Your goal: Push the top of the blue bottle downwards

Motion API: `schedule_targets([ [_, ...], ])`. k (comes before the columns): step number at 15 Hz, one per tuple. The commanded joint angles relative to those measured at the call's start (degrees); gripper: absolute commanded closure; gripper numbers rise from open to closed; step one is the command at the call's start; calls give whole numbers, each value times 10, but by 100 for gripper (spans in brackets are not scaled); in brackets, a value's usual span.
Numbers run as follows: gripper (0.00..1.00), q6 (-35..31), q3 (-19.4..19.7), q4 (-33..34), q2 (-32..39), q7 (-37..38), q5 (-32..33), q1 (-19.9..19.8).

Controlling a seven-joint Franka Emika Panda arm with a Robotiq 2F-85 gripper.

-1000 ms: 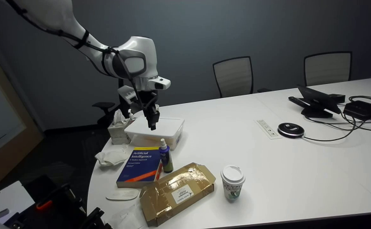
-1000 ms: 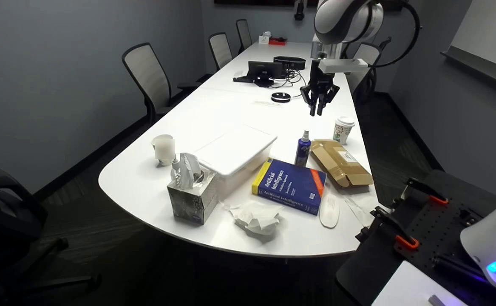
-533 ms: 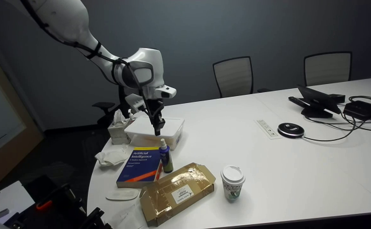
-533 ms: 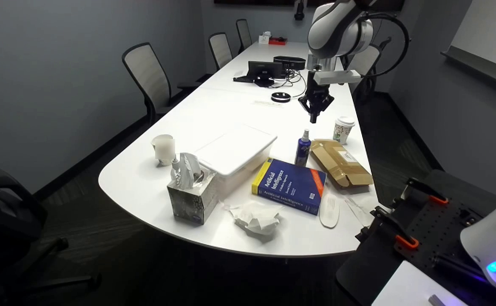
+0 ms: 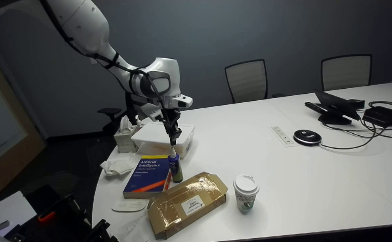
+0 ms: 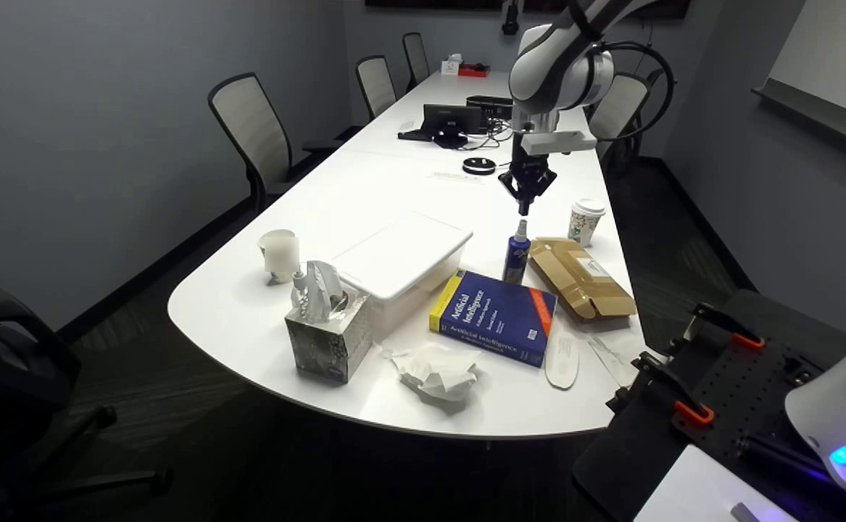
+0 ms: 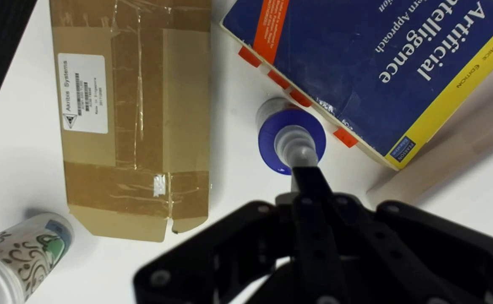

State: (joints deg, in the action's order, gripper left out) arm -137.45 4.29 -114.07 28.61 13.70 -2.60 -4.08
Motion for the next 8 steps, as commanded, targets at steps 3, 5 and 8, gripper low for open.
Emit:
schedule_targets([
  [3,100,14,-1,15,13,-10,-18,-2],
  [5,100,15,-1,15,14,-10,-22,-2],
  [8,100,17,-2,16,19,-8,-28,-1],
])
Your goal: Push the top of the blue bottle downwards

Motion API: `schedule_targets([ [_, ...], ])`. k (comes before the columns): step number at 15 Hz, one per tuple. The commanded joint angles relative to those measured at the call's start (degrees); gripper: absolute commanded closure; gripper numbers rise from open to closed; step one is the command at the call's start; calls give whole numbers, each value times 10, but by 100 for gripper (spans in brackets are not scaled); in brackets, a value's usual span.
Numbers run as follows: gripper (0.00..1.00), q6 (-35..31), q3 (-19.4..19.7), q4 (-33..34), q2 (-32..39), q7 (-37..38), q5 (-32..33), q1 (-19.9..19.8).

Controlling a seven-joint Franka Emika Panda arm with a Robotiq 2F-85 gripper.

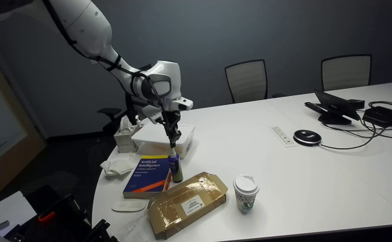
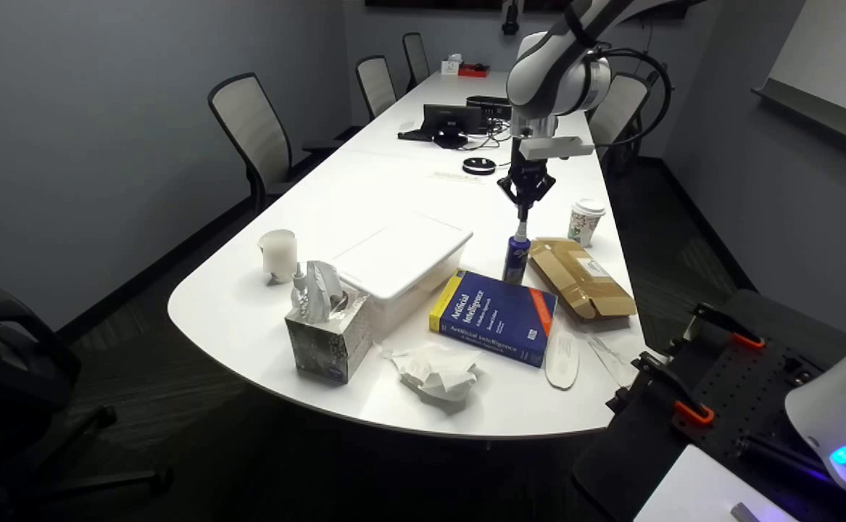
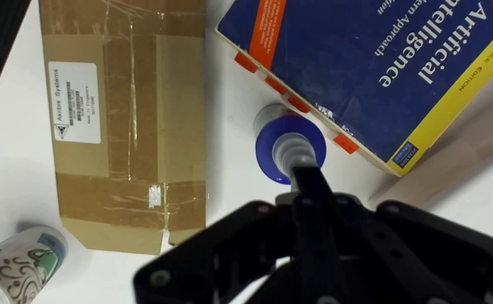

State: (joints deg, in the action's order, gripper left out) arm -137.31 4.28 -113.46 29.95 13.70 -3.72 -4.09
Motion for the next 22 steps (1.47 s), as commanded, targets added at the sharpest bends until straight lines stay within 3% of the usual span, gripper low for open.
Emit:
schedule_targets([
  [1,100,15,-1,10,8,-6,-15,1],
  [22,100,21,-9,18,57,-10,-45,-3],
])
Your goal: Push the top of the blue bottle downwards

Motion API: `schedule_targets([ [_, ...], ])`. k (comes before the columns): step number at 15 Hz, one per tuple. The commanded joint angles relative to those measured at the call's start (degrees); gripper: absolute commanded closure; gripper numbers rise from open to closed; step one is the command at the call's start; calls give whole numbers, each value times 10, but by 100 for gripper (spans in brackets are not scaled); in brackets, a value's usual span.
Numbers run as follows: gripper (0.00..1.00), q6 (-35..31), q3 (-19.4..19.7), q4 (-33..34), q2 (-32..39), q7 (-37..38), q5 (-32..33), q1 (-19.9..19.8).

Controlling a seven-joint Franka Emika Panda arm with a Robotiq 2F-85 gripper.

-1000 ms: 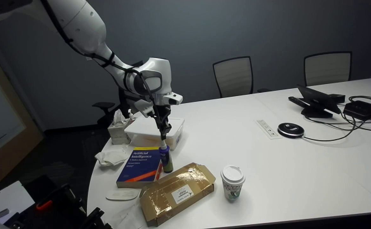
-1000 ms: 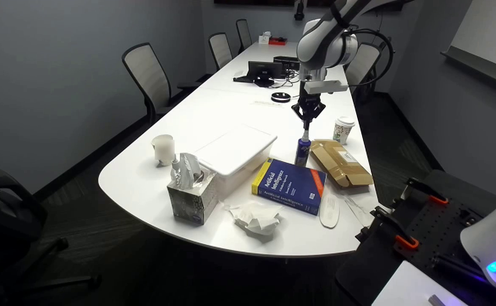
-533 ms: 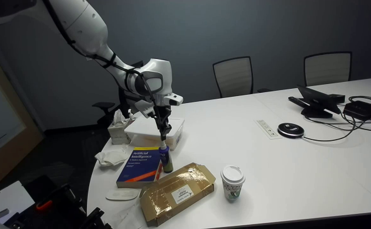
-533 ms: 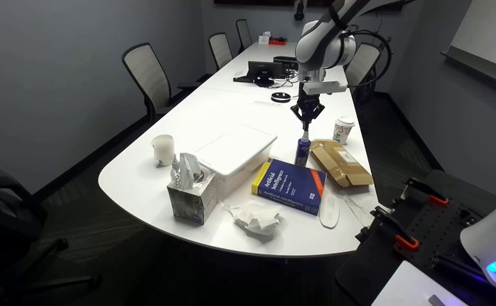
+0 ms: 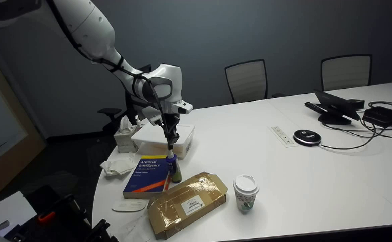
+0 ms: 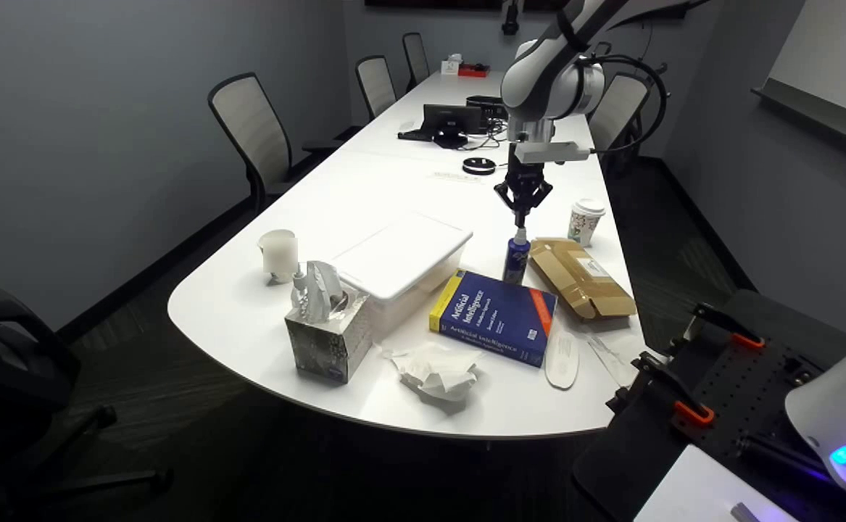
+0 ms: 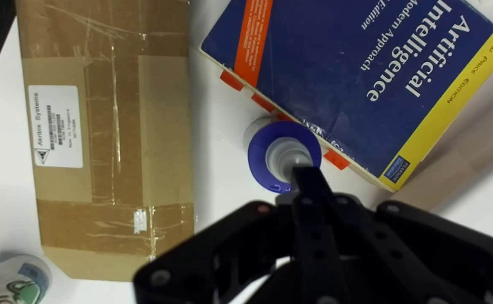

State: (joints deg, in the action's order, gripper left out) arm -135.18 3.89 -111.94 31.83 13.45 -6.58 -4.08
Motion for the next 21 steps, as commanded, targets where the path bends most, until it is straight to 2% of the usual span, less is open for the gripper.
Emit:
schedule_targets([
  [1,100,2,-1,4,34,-4,-13,-2],
  [9,100,30,-3,2,-20,-31,-13,-13],
  [17,100,99,6,1,-88,-15,9,4],
  [19,72,129,6,6,-109,-13,11,4],
  [21,58,153,7,15,-125,-10,20,7],
])
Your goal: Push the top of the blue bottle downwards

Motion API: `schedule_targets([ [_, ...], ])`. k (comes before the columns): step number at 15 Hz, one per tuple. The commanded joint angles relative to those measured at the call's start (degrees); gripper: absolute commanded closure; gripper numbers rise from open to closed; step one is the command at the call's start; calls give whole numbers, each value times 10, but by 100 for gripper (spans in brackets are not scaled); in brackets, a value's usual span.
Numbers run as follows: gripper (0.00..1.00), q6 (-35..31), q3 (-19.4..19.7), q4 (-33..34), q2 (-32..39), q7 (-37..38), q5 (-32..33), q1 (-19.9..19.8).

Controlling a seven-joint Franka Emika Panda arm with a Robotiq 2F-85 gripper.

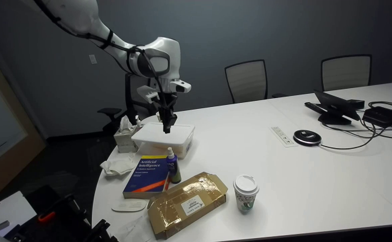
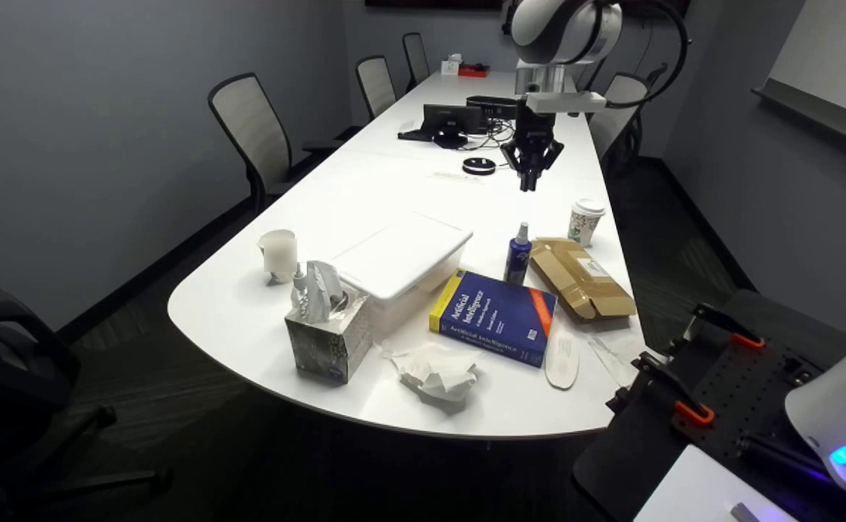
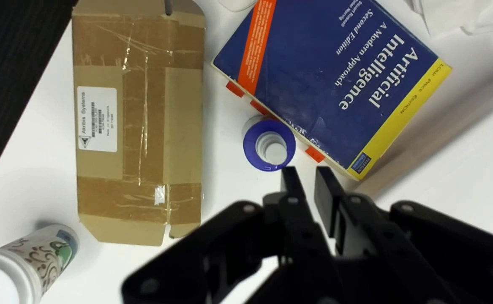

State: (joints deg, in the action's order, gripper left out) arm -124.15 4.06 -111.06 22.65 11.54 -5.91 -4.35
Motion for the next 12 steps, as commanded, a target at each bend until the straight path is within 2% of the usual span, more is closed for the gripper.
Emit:
schedule_targets([
  [1,51,55,5,12,-40,8,16,9],
  [7,5,92,3,43,-53,0,13,7],
  [8,1,94,3,47,-51,-1,11,6],
  [12,0,96,2,53,-48,-2,13,7],
])
